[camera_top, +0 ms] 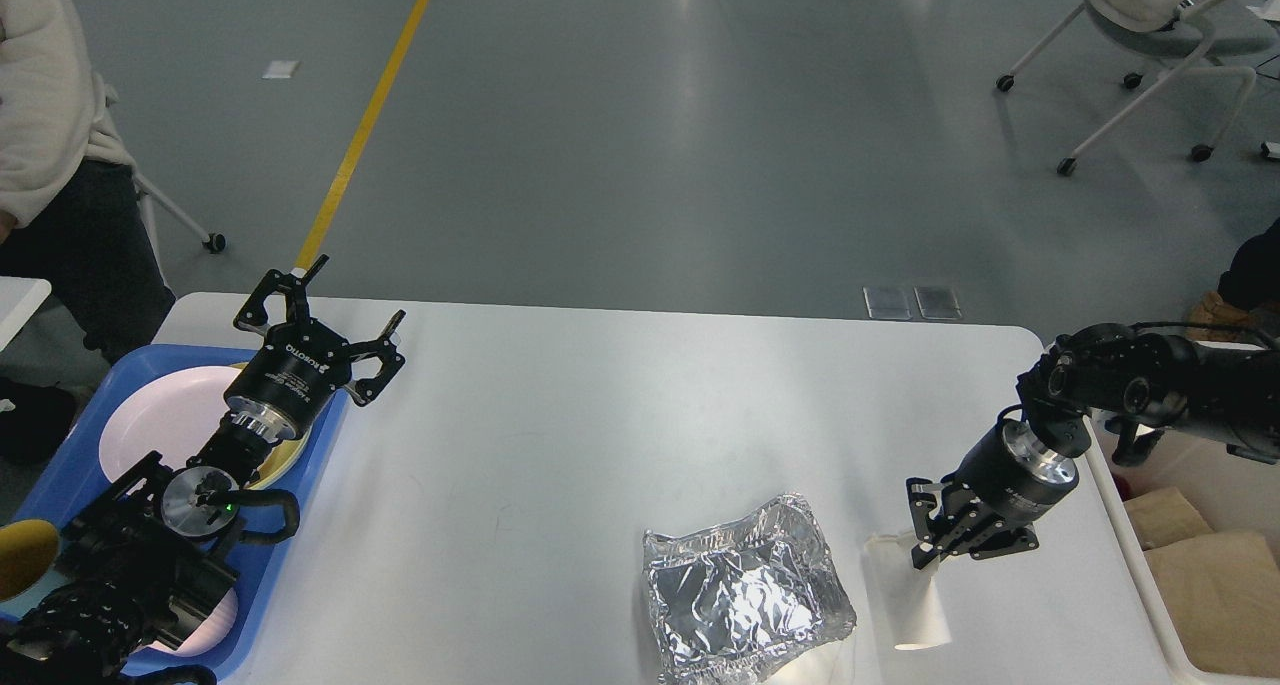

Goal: Tidy desktop
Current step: 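Lift the white cup and carry it over the bin, releasing it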

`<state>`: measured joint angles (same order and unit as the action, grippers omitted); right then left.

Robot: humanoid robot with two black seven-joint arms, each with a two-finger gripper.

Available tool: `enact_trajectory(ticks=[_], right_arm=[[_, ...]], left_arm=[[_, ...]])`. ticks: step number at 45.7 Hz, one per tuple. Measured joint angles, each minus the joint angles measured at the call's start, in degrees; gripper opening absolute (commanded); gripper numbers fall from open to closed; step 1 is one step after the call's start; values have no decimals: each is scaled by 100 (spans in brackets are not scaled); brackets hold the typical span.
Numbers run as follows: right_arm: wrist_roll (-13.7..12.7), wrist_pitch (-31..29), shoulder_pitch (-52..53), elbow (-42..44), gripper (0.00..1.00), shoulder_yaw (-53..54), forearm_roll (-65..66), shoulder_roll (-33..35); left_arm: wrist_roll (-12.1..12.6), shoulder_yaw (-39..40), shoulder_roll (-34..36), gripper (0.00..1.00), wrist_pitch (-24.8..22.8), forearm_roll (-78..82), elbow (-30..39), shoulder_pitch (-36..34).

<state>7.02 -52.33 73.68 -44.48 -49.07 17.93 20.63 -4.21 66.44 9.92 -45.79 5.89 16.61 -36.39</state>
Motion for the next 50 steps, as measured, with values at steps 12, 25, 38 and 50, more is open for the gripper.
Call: enact_trajectory(ticks=[12, 25, 38, 50], right_arm=[[12, -264, 1002, -15, 0, -594, 9, 223], [56, -268, 2779, -145, 0, -1190, -32, 258], [60, -269, 4474, -114, 0, -1730, -35, 400], [55, -268, 4699, 100, 0, -2242, -32, 501]], left_arm=[[0, 0, -1, 97, 0, 0, 0, 0], [3, 0, -4, 97, 0, 0, 0, 0], [3, 0, -1, 97, 0, 0, 0, 0], [-2, 0, 0, 97, 0, 0, 0, 0]])
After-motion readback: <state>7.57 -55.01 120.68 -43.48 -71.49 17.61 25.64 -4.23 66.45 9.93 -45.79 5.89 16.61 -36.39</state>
